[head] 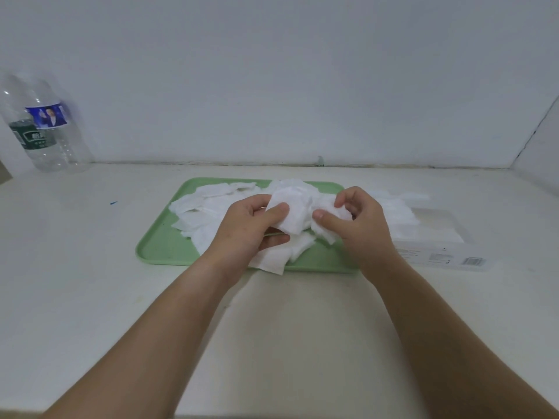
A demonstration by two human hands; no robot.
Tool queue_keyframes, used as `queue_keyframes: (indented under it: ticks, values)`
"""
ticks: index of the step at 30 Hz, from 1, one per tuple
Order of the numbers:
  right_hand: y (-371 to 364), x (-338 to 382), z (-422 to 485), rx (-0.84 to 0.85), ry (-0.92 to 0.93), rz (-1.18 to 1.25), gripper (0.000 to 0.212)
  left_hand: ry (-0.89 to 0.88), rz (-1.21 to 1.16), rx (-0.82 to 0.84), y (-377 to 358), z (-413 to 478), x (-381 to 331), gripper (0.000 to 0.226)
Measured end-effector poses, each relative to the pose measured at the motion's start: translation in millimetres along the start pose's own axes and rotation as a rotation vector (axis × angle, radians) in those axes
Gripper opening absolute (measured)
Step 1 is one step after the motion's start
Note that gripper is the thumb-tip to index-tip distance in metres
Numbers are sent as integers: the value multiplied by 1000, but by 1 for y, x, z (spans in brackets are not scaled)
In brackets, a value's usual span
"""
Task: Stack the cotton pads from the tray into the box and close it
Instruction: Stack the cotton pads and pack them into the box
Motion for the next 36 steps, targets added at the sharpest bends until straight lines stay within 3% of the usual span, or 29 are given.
queue_keyframes:
  ticks: [5,12,20,29,36]
  values:
    - [3,6,3,-72,0,132,6,23,-17,-98,5,2,0,15]
    - [12,18,0,-132,75,189,19,10,-7,-197,10,4,1,14]
    - [-3,19,-10,123,-139,462,32,-68,51,-166,5,-1,-4,20]
    - [-8,20,-11,198,-89,375,12,-92,127,-7,-5,-9,-8,24]
    - [-2,23,-11,65,52,163,9,-124,196,102,-10,-13,-10,20]
Point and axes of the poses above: each hand's wrist, its own z-axis towards the middle knuckle, its own y-axis out of the back of the hand, x = y × z, the point moved 4 cm from there along z, towards the middle knuckle, and after that the axes turned 7 degrees about -x, right-handed, at the moved point
